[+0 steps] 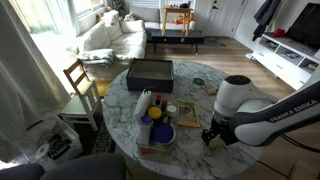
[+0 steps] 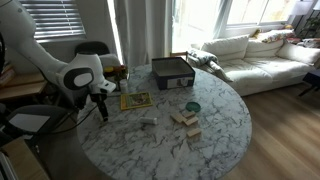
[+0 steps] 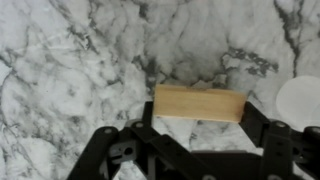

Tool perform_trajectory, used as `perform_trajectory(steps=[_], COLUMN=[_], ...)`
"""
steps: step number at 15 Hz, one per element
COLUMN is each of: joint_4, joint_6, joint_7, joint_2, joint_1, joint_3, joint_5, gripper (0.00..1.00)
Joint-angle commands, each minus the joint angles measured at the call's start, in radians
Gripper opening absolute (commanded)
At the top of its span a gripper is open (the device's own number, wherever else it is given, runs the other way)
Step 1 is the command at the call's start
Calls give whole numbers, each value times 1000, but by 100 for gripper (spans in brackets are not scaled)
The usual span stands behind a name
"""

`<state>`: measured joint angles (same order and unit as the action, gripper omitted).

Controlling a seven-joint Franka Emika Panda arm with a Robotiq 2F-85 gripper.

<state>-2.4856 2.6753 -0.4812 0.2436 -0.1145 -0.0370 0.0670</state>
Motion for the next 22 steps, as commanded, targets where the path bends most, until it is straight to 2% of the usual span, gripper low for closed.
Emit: perform_trajectory(steps=[1, 22], joint_4=[6, 9], joint_6=[23, 42], joint_7=[26, 68], joint_2=[17, 32], joint_1=[6, 5], joint_3=[1, -12], joint_5=[-33, -11], gripper=[59, 59])
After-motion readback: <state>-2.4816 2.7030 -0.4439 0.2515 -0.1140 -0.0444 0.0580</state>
